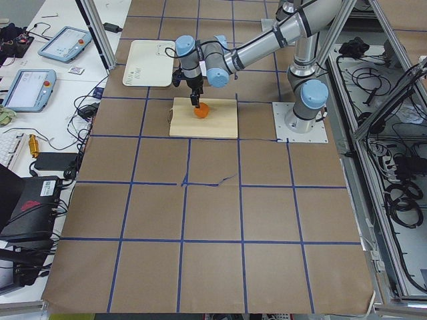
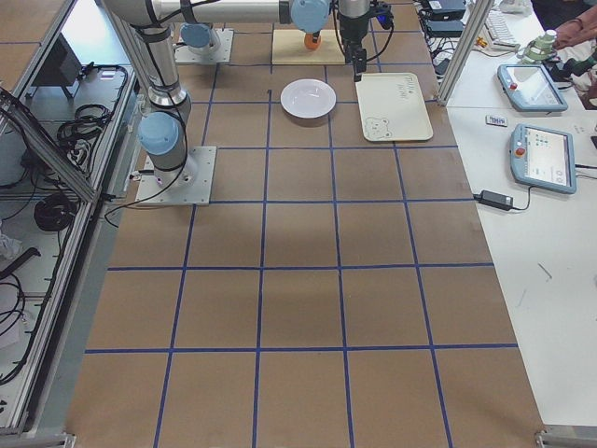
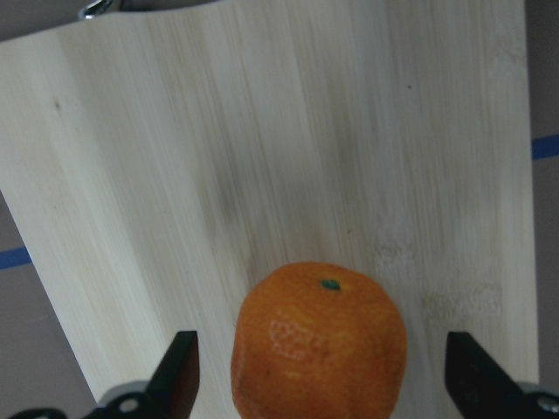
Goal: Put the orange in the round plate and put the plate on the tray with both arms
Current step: 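Lower the left gripper over the orange on the cutting board, then close the left gripper on the orange and lift it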
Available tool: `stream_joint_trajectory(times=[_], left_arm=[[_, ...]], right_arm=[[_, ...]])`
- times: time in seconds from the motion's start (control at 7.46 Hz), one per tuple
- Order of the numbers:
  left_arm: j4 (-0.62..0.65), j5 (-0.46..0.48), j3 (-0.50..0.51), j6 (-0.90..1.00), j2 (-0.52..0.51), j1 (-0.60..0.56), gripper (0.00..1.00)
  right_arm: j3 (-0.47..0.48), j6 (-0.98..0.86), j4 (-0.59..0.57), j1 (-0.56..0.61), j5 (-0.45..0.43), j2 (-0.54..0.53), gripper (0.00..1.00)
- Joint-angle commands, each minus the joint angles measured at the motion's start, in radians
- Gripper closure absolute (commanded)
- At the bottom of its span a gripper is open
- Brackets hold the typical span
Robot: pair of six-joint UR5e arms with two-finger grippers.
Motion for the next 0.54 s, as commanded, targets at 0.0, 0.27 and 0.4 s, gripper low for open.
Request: stream_joint_trajectory(times=[0.0,0.27,0.4], left_arm=[[-0.001,0.007,-0.011,0.004,-0.022,-0.001,0.11],[-0.045,0.006,-0.005,-0.001,-0.019,-0.001,0.94],[-0.041,-0.011,0.004,-0.017,-0.008,-0.007,1.0]], right_arm=[[0.002,0.089,0.02,-0.002,0.051,0.01,0.0],[0.0,0.14,0.015,0.002,0.048,0.01,0.0],[0.0,0.145,0.014,-0.004,0.053,0.01,0.0]])
